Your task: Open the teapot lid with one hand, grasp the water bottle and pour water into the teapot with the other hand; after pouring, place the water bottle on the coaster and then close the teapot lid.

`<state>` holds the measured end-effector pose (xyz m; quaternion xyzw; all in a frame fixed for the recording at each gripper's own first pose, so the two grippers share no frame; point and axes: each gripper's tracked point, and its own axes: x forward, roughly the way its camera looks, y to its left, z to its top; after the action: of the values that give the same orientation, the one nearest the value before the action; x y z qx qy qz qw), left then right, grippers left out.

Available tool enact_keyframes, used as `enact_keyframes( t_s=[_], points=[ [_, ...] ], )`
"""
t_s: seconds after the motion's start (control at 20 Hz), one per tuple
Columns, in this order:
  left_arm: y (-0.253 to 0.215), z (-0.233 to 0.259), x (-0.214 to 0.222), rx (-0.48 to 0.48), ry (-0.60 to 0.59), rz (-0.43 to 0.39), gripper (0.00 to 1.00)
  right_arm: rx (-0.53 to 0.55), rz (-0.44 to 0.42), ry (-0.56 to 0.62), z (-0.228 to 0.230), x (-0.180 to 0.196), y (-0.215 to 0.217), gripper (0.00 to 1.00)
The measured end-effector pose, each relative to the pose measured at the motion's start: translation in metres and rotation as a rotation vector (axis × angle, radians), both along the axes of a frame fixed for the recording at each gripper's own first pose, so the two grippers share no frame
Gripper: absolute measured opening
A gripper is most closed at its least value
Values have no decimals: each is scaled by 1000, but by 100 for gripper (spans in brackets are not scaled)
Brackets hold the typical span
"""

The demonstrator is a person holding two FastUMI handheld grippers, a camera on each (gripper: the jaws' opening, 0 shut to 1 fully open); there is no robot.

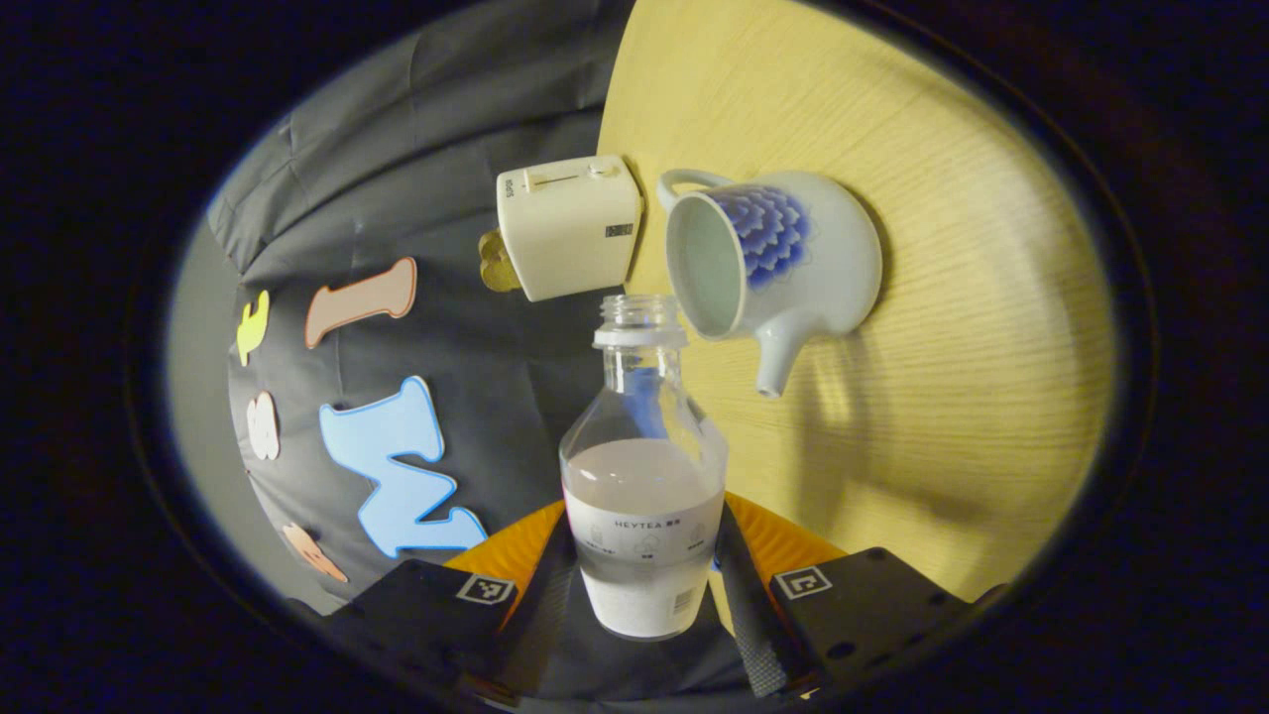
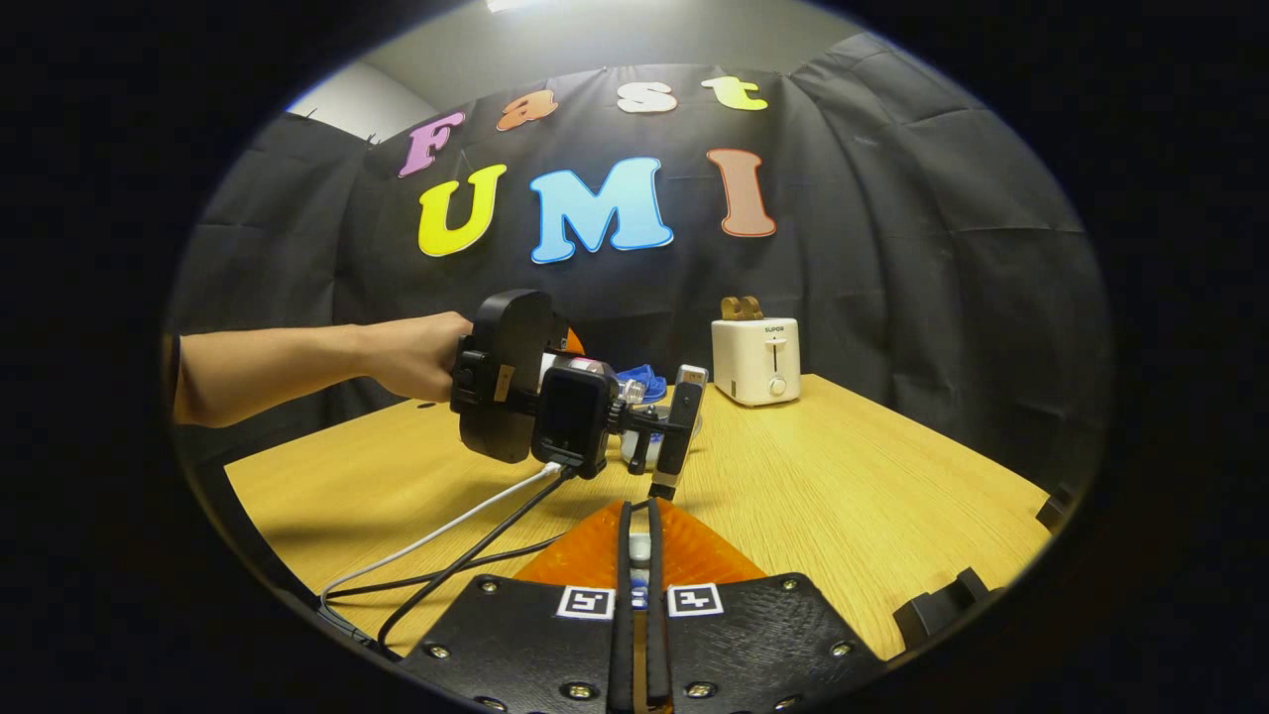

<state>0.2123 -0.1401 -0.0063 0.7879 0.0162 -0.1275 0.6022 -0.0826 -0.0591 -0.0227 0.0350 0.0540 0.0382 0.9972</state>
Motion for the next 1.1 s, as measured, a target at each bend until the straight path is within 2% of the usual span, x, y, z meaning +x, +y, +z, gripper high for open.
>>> enact_keyframes(
  t_s=[0.35, 1.1],
  points=[
    [-4, 8, 1, 56, -16, -15, 87, 12, 15, 36, -9, -1, 2, 5],
    [-12, 25, -1, 198, -80, -44, 87, 20, -5, 18, -5, -3, -4, 5]
  ],
)
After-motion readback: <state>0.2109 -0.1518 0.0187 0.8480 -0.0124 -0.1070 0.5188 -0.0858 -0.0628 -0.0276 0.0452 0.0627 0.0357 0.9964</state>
